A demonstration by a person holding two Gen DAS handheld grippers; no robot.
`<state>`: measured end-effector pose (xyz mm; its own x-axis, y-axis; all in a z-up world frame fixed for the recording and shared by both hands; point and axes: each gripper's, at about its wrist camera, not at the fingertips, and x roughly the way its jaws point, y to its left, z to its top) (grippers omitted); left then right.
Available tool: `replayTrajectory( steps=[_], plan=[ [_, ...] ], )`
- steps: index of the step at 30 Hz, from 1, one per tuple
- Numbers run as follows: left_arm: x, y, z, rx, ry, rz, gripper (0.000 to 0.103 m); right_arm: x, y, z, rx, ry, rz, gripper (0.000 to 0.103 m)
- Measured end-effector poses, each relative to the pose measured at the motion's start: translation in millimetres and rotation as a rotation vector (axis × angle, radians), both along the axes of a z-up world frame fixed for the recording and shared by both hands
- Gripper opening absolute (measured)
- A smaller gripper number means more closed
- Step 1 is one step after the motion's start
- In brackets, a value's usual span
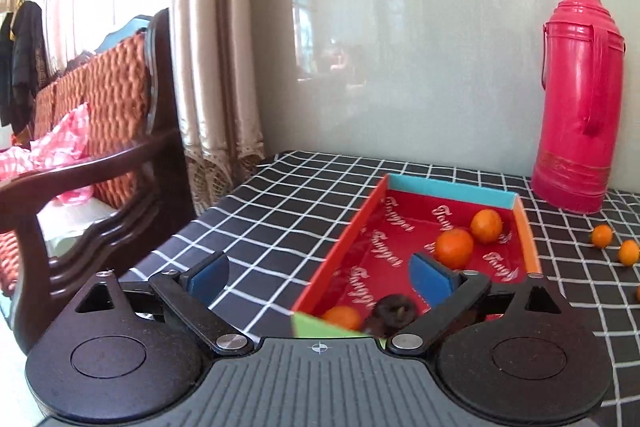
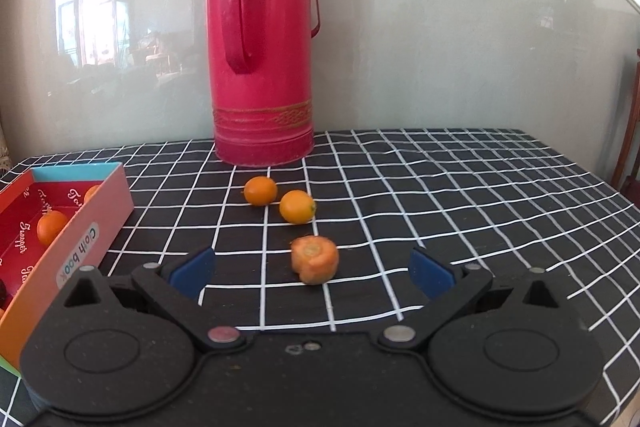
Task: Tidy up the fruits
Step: 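Reach the right tool to the orange carrot chunk and close on it, then carry the carrot chunk with the right tool into the box and open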
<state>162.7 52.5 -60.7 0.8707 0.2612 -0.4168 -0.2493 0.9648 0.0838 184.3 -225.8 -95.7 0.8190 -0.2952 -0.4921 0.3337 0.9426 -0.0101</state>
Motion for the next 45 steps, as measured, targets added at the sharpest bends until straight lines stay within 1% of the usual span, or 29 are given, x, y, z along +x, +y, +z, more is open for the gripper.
replayTrajectory(
  steps=[4,9,14,17,19,20,21,22,23,25,27,28,29,30,31,33,35,37,41,45],
  plan=[
    [-7,10,-5,0.002,-0.006,0.015,0.099,10,-1,-5,0.014,0.023,-0.011,0.097],
    [-10,19,-9,0.032,-0.018,0.029,0.102,23,-2,-9,0.010,0.047,-0.025,0.097],
    [-10,34,-9,0.013,-0.017,0.057,0.103,36,-8,-15,0.019,0.072,-0.049,0.097],
    [-10,41,-11,0.007,-0.014,0.072,0.103,43,-15,-18,0.052,0.082,-0.063,0.097],
    [-10,43,-12,0.005,-0.013,0.080,0.103,46,-17,-21,0.071,0.091,-0.053,0.090],
    [-10,45,-13,0.003,-0.012,0.083,0.103,48,-17,-23,0.076,0.101,-0.042,0.078],
    [-9,46,-13,0.001,-0.011,0.086,0.103,50,-16,-26,0.079,0.112,-0.034,0.055],
    [-9,47,-14,-0.001,-0.009,0.088,0.103,52,-15,-28,0.080,0.123,-0.032,0.046],
    [-8,48,-14,-0.004,-0.007,0.090,0.103,52,-14,-29,0.070,0.124,-0.033,0.044],
    [-8,50,-14,-0.011,-0.007,0.094,0.103,54,-12,-30,0.054,0.127,-0.032,0.044],
    [-8,52,-14,-0.017,-0.008,0.098,0.103,55,-8,-31,0.032,0.135,-0.022,0.048],
    [-8,52,-14,-0.019,-0.008,0.098,0.103,55,-7,-31,0.021,0.135,-0.020,0.048],
    [-8,53,-14,-0.021,-0.007,0.099,0.103,55,-7,-31,0.020,0.132,-0.014,0.045],
    [-7,53,-14,-0.024,-0.005,0.099,0.103,53,-7,-30,0.023,0.128,-0.010,0.032],
    [-7,54,-15,-0.028,-0.004,0.100,0.103,52,-7,-29,0.028,0.121,-0.006,0.027],
    [-8,56,-14,-0.039,-0.006,0.106,0.103,49,-6,-27,0.048,0.111,0.004,0.026],
    [-8,58,-14,-0.048,-0.008,0.115,0.103,47,-2,-24,0.040,0.093,0.020,0.026],
    [-9,61,-14,-0.054,-0.009,0.120,0.103,40,3,-16,0.046,0.049,0.049,0.026],
    [-9,63,-15,-0.050,-0.008,0.128,0.103,27,20,0,0.089,-0.045,0.172,0.026],
    [-10,66,-15,-0.055,-0.011,0.141,0.103,13,52,12,0.084,-0.114,0.352,0.026]
  ],
)
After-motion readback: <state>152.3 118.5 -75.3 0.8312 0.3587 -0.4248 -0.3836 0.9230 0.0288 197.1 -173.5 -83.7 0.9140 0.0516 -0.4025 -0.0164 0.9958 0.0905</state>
